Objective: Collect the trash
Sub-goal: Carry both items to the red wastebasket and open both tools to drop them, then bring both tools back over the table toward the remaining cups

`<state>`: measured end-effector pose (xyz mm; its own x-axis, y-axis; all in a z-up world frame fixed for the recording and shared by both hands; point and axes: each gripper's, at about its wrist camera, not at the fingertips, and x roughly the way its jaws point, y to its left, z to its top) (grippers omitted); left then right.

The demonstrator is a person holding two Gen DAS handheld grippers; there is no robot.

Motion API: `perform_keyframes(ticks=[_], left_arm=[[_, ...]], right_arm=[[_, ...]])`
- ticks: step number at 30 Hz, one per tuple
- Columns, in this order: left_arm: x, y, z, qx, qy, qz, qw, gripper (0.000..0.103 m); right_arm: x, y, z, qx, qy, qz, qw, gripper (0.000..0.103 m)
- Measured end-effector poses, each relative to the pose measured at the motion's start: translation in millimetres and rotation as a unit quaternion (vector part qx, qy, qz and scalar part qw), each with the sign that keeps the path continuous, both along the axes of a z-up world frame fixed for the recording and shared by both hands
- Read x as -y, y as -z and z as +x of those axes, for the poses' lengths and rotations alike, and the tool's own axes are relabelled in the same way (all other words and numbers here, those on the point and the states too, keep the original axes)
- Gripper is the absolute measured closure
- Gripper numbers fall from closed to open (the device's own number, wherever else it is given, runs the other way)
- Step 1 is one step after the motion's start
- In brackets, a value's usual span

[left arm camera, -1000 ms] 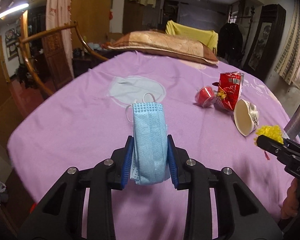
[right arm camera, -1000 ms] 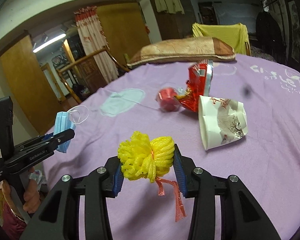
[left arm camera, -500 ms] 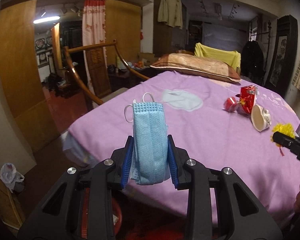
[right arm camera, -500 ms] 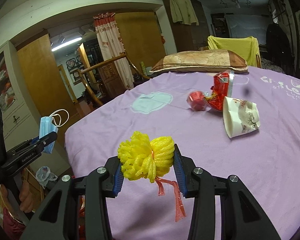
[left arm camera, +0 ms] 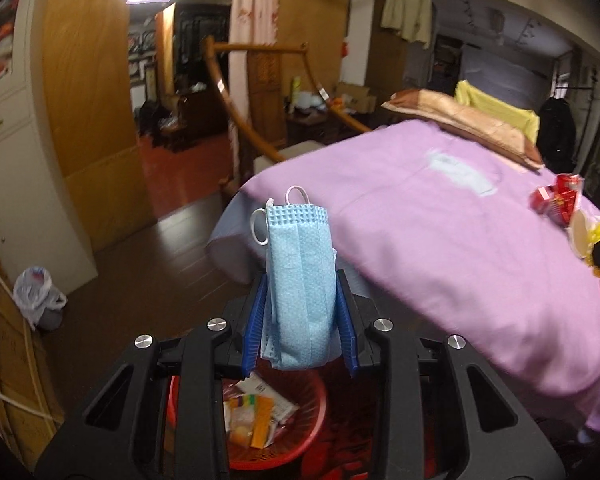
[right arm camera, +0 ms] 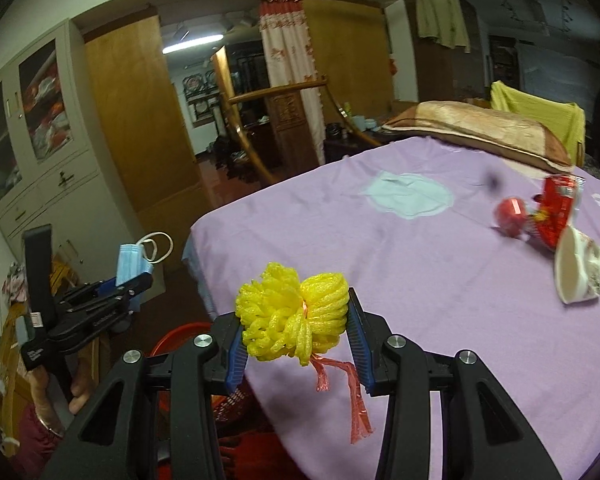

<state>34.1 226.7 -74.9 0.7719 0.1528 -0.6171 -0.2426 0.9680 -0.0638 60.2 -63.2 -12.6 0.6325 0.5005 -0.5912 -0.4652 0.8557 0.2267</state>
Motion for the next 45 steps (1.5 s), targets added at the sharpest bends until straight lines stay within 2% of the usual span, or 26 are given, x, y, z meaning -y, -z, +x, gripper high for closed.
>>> perform_keyframes(ticks=[2,4,5,6,8,9,13,18,21,24,25,26,34,40,45], left_arm=[[-13.5,12.9,-0.2,-0.013,-0.006,-0.006,0.9999,0.068],[-22.8,26.4,1.3,-0.032,-0.007,-0.013,0.9994,0.062],[-27.0,33.3,1.9,-0.041,-0.012,-0.014,0.9990,0.047],[-30.8,39.9,1.6,-0.047,-0.021,-0.012,0.9986,0.027],[-37.5,47.2,-1.6,-0.046,-0.040,-0.008,0.9981,0.012],[-41.6,49.9,-3.2,-0.045,-0.047,-0.007,0.9978,0.010],[-61.5,57.4,-6.3,-0.052,-0.083,-0.004,0.9952,0.007],[-101.2,58.3,-19.8,-0.053,-0.155,0.014,0.9864,0.007],[-120.3,58.9,-25.8,-0.052,-0.176,0.016,0.9828,0.007],[-134.9,60.4,-31.1,-0.053,-0.193,0.009,0.9798,0.007],[-140.6,61.2,-31.4,-0.054,-0.196,0.004,0.9791,0.007],[-143.4,61.3,-32.5,-0.054,-0.198,0.001,0.9787,0.007],[-139.7,56.7,-34.5,-0.053,-0.195,-0.001,0.9794,0.007],[-110.5,36.8,-32.7,-0.040,-0.169,0.014,0.9848,0.007],[-76.3,14.5,-35.1,-0.025,-0.142,0.040,0.9888,0.007]], right_arm=[[-19.3,2.4,2.7,-0.006,-0.015,-0.006,1.000,0.060],[-36.3,4.8,3.7,-0.011,-0.027,-0.011,1.000,0.060],[-44.5,6.7,4.4,-0.015,-0.034,-0.013,0.999,0.060],[-50.4,8.3,4.5,-0.017,-0.039,-0.016,0.999,0.060],[-68.3,13.2,4.3,-0.026,-0.054,-0.023,0.998,0.060],[-75.1,16.1,5.4,-0.030,-0.060,-0.027,0.997,0.060],[-107.1,28.2,6.6,-0.049,-0.090,-0.041,0.994,0.060],[-151.5,41.8,0.0,-0.064,-0.138,-0.060,0.987,0.060],[-177.3,49.6,-1.9,-0.075,-0.165,-0.068,0.981,0.059],[-205.9,56.4,-2.3,-0.084,-0.196,-0.071,0.974,0.051],[-211.3,57.3,-2.6,-0.083,-0.200,-0.073,0.974,0.040],[-214.1,57.2,-2.9,-0.080,-0.199,-0.074,0.974,0.036],[-200.6,50.5,-3.5,-0.071,-0.179,-0.067,0.979,0.035],[-171.8,32.8,-6.6,-0.049,-0.146,-0.047,0.987,0.030],[-127.6,14.0,-11.4,-0.028,-0.113,-0.022,0.993,0.028]])
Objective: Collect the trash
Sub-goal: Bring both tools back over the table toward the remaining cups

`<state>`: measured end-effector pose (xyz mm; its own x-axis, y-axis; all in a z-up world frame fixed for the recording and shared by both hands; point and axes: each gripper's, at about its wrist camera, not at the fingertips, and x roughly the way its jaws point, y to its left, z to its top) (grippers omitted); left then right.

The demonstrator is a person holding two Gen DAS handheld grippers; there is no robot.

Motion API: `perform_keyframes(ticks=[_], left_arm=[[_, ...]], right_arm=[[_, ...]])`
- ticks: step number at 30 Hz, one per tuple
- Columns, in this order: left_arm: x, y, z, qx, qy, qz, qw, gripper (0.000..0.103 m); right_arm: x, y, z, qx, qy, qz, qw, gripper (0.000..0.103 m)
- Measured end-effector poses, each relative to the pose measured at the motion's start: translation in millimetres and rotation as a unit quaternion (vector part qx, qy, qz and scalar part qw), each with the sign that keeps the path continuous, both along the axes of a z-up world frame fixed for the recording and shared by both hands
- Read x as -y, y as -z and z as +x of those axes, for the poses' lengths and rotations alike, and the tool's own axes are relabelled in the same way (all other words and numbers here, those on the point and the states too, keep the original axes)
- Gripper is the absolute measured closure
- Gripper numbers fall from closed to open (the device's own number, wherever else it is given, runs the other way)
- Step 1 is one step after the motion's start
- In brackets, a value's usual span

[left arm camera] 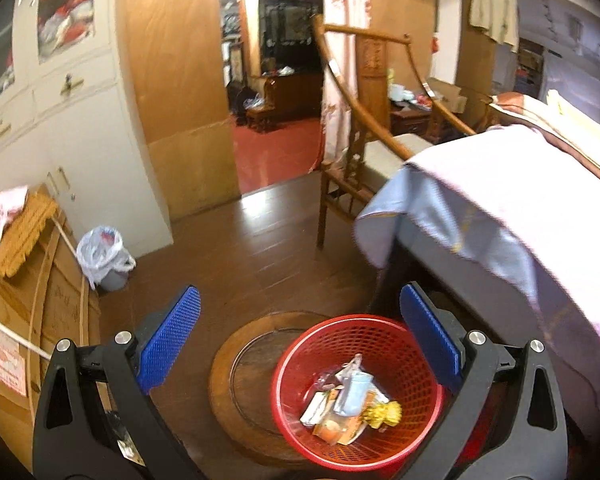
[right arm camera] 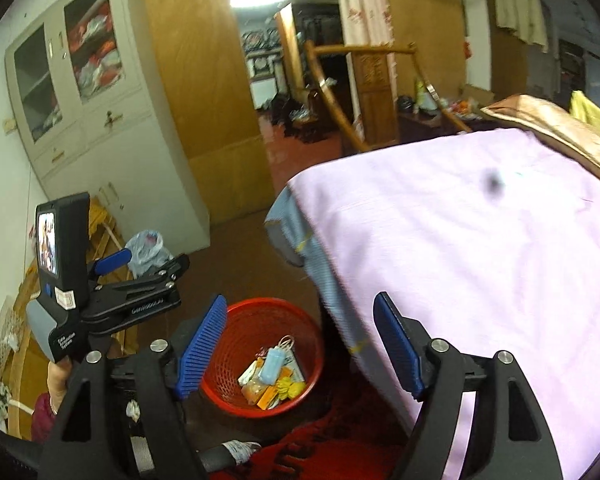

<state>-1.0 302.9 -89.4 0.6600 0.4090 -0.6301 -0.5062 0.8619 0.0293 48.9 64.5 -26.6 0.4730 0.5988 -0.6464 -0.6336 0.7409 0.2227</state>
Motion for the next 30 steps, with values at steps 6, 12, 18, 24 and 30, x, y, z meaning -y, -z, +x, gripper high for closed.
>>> perform_keyframes(ticks=[6,12,18,24,30], left_arm=[[61.2,-32.9,-4.4,0.016,0.050,0.040,0.9978,0.007],[143.8,-50.0,9.6,0.010,0.146,0.058,0.9876,0.007],[225.1,-52.2,55.4,-0.015,0.245,0.072,0.9668,0.007],[303.9,-50.9,139.9,-0.046,0.317,0.094,0.9425,0.007],[366.8,-49.5,225.8,-0.067,0.354,0.063,0.9306,0.007]], right_arm=[[76.0,-24.1,-15.8,0.035,0.055,0.040,0.997,0.021],[170.0,-35.4,-32.7,0.079,0.130,0.058,0.987,0.010],[272.2,-26.3,-11.3,0.086,0.237,0.015,0.968,0.006],[347.8,-0.1,45.6,0.031,0.322,-0.016,0.946,0.006],[395.7,29.8,78.2,-0.007,0.391,0.003,0.920,0.006]])
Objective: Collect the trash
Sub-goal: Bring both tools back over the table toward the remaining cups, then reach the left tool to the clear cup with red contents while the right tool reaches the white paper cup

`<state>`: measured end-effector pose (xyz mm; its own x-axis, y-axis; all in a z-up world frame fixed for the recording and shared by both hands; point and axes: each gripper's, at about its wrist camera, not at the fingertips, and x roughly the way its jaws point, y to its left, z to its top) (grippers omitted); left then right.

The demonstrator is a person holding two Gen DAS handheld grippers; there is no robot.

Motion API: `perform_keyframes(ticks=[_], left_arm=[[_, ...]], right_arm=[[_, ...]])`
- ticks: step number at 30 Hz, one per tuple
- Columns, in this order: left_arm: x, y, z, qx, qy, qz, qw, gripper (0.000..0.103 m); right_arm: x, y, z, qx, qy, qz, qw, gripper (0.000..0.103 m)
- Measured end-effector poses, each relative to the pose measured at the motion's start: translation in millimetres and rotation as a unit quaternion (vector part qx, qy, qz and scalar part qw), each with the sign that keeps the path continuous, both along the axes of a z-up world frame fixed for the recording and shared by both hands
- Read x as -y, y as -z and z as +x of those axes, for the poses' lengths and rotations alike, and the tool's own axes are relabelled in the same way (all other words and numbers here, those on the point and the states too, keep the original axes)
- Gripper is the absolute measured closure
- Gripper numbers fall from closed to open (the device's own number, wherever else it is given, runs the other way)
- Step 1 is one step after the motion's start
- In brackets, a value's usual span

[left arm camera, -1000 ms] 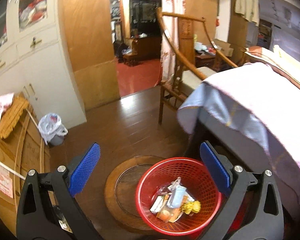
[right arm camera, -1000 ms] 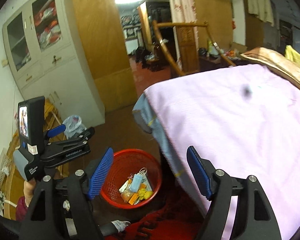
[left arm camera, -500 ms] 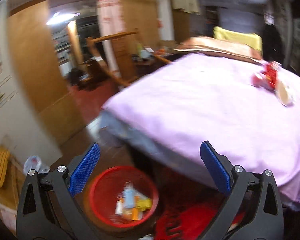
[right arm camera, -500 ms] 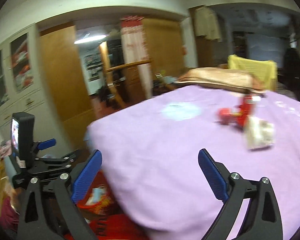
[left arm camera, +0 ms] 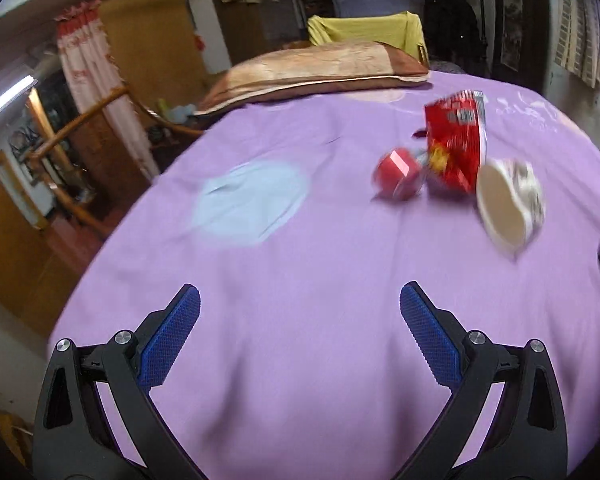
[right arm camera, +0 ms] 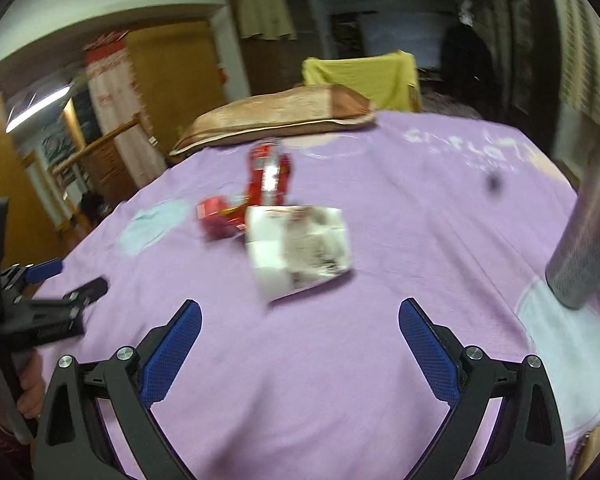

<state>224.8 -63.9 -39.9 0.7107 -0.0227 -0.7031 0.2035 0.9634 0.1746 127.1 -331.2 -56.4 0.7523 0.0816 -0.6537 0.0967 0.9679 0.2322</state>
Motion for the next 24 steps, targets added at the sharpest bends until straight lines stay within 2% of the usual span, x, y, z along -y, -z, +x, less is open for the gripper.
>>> perform_keyframes(ticks=[2,7,13,16,17,20,22,24], left_arm=[[11.8,-2.2,25.0,-0.009,0.003,-0.021,0.9997,0.007],[48.4,-3.6,91.2,-0.014,0.016,-0.090,0.9957,0.007],[66.9,17.0,122.9,-0.026,0.012,-0.083,0.9961,0.007],[51.9,26.6,124.6,-0.033,-0.012,-0.043,0.9984,0.006],[44.4,24.4,123.5,-0.030,-0.021,-0.046,0.9983,0.006],[-3.3,11.6,121.5,-0.012,-0.091,-0.081,0.9924,0.006],[-39.2,8.4,121.0,-0.001,-0.148,-0.112,0.9826,0.006],[-62.8,10.4,120.3,-0.008,-0.169,-0.157,0.9730,0.007]], right_arm=[[7.5,8.4,3.8,-0.012,0.018,-0.003,1.000,0.006],[20.2,16.2,8.9,-0.010,0.031,0.015,0.999,0.006],[26.2,21.0,8.8,-0.028,0.043,0.045,0.998,0.006],[26.8,20.4,8.2,-0.028,0.045,0.045,0.998,0.006],[27.2,19.8,8.7,-0.026,0.047,0.041,0.998,0.006],[26.2,15.5,3.1,-0.013,0.054,0.029,0.998,0.006],[25.0,14.2,1.0,-0.008,0.055,0.023,0.998,0.006],[23.5,13.7,0.3,-0.006,0.052,0.023,0.998,0.006]])
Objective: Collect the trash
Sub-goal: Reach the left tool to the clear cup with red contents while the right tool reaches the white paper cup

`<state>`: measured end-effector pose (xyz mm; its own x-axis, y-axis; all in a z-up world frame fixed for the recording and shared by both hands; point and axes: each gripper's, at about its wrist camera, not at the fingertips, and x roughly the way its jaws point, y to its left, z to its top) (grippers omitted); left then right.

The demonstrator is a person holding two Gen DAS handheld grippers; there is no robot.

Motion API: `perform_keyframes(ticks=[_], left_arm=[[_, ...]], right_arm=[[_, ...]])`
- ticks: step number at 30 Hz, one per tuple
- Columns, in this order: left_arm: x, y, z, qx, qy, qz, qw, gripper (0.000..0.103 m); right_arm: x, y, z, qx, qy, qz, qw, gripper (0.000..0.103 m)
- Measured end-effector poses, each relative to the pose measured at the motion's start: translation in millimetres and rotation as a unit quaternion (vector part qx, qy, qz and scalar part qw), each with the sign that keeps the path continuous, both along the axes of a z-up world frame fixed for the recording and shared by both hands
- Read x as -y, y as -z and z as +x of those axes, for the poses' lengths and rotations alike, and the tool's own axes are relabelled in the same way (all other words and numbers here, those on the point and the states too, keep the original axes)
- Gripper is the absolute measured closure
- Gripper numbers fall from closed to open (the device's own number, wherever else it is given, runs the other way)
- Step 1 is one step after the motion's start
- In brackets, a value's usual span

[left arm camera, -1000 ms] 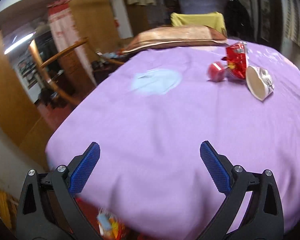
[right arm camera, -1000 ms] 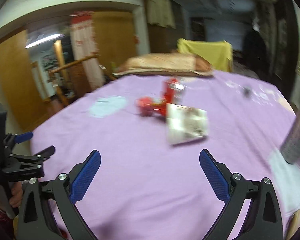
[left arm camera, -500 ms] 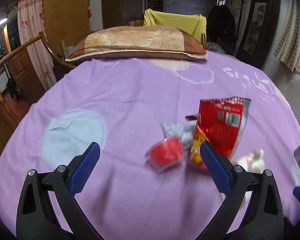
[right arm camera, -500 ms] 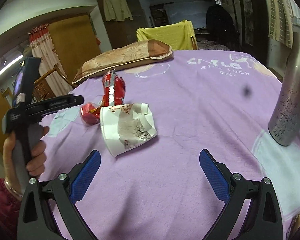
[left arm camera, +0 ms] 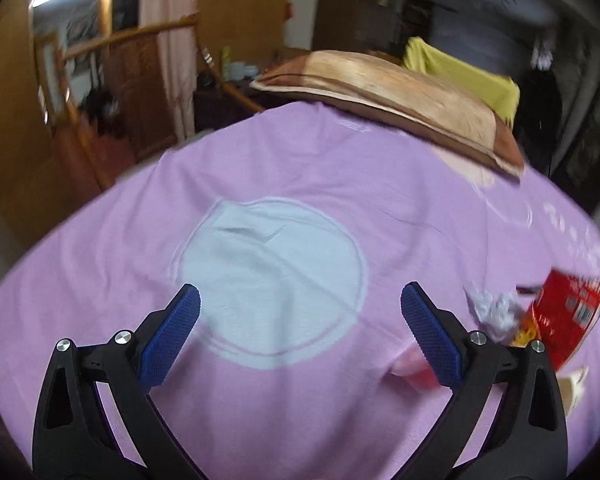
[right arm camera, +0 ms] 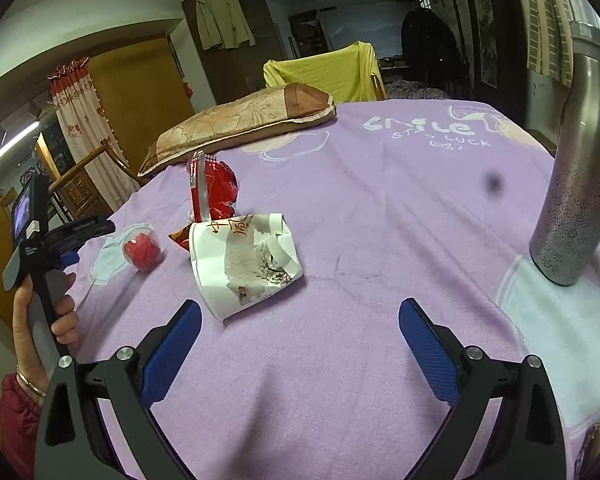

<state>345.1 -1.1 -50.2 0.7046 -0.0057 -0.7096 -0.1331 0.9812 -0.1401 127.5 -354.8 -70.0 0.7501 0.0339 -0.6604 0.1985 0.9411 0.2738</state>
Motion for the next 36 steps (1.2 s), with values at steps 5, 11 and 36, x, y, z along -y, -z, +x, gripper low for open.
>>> perform_keyframes(ticks=[5,11,36], left_arm=[[-10.1,10.0,3.8,-0.023,0.060,-0.121,0.9905,0.007],[58.2,4.3,-9.0,-0.006,0.161,-0.002,0.9870,0.007],[31.7,25.1,23.0,-0.071,0.092,0.012,0.9931,0.007]], right_arm=[[-5.4,1.7,1.9,-0.007,-0.004,-0.018,1.000,0.006],[-5.4,1.8,3.1,-0.013,-0.005,-0.017,1.000,0.006],[-7.1,-2.4,-1.8,-0.007,-0.012,-0.014,1.000,0.006]])
